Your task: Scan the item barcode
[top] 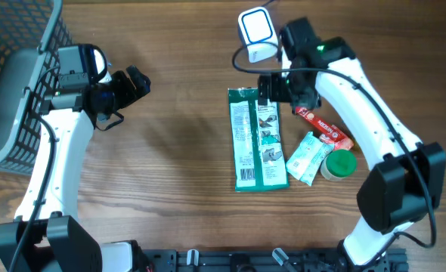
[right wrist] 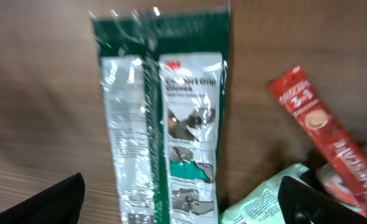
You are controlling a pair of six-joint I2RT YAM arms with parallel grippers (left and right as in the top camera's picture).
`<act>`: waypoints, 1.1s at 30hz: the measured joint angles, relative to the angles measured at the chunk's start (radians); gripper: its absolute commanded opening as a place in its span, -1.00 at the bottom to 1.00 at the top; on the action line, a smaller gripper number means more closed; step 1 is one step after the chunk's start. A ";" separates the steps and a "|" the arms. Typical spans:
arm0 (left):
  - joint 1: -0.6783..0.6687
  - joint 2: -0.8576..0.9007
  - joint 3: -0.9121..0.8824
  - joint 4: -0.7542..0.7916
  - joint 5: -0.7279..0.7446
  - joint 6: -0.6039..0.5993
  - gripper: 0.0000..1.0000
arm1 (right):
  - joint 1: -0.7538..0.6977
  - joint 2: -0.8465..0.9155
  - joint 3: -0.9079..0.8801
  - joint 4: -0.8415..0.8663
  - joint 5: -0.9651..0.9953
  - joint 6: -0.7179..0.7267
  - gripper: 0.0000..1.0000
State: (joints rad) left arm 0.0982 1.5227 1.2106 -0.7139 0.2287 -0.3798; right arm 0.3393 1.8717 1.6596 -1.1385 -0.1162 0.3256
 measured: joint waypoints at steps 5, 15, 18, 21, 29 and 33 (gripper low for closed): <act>0.000 0.000 -0.003 0.087 -0.008 0.000 1.00 | 0.000 -0.005 0.011 0.011 0.009 0.003 0.99; 0.000 0.001 -0.002 0.178 0.032 0.024 -0.56 | 0.000 -0.005 0.011 0.248 0.013 0.004 0.99; -0.013 0.001 -0.002 0.188 0.107 0.103 -0.93 | 0.000 -0.005 0.011 0.266 0.013 0.004 0.99; -0.039 0.001 0.022 0.129 -0.013 0.162 -0.92 | 0.000 -0.005 0.011 0.267 0.013 0.004 0.99; 0.038 0.001 0.120 0.174 -0.311 0.462 -0.92 | 0.000 -0.005 0.011 0.269 0.013 0.004 0.99; 0.140 0.001 0.121 0.232 -0.295 0.569 -0.92 | 0.000 -0.005 0.011 0.269 0.013 0.004 0.99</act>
State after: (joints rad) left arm 0.2382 1.5238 1.3312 -0.4820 -0.0666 0.1894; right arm 0.3393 1.8671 1.6711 -0.8696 -0.1032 0.3294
